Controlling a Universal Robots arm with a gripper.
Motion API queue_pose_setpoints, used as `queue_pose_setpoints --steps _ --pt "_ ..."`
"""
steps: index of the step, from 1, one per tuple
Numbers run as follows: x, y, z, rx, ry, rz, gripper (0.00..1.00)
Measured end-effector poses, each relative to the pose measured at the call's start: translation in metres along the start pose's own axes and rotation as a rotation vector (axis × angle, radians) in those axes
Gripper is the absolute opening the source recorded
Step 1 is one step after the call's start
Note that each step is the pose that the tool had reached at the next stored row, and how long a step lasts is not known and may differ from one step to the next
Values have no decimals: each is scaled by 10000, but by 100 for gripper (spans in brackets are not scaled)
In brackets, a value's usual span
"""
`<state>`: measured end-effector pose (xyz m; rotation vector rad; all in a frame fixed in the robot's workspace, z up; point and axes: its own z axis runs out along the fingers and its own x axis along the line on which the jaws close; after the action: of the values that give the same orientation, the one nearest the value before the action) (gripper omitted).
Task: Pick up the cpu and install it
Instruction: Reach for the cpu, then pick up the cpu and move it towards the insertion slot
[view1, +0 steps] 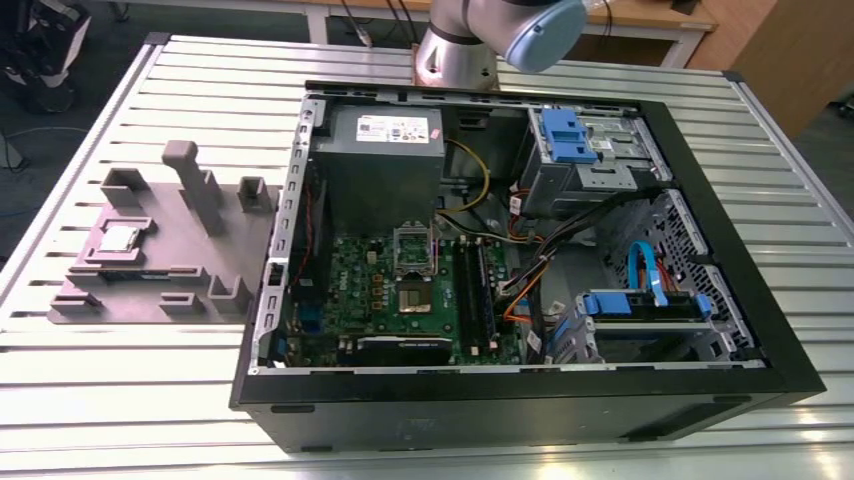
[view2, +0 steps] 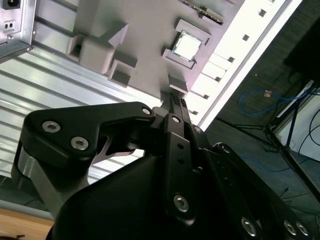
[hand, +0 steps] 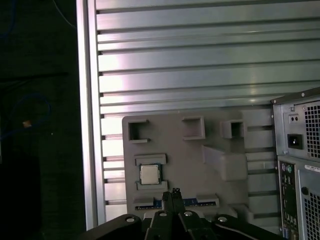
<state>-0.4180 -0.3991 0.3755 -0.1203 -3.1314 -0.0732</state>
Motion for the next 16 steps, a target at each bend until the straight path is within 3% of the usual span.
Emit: queue_pose_setpoints --steps 6,16 --pt "123 -10 5 -1 -1 0 11" --pt "135 -11 5 0 0 0 11"
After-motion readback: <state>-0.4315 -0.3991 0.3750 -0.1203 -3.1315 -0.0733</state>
